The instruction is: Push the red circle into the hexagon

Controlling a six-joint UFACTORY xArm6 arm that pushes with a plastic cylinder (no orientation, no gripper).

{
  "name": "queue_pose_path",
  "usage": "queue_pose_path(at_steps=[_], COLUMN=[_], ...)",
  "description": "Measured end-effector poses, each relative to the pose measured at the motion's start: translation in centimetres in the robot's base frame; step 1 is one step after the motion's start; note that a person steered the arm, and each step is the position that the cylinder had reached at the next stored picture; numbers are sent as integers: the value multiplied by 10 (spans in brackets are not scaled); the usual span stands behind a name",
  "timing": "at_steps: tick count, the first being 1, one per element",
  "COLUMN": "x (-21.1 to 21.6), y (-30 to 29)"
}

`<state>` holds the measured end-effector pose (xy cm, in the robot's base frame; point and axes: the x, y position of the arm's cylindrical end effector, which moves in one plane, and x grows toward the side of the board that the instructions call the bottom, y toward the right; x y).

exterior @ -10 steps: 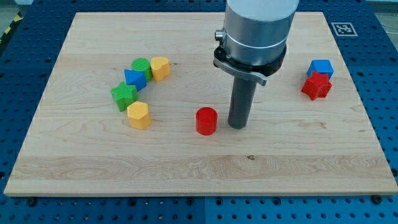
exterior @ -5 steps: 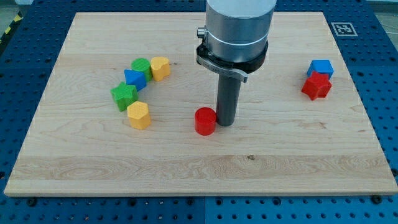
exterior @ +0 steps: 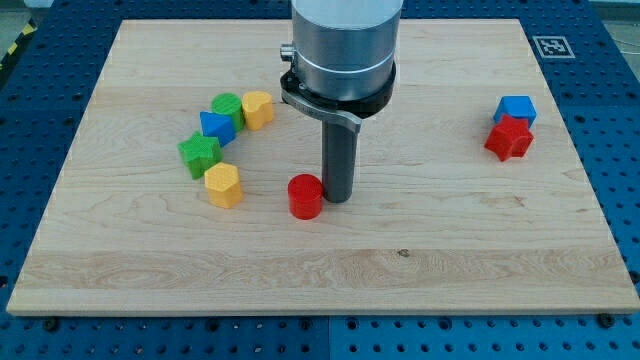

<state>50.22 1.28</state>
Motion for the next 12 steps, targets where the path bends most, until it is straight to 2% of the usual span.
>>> queue_pose_path(at_steps=[3,5,7,9,12], x=[0,0,43,63,51], y=[-10,-39,-39,-46,-52])
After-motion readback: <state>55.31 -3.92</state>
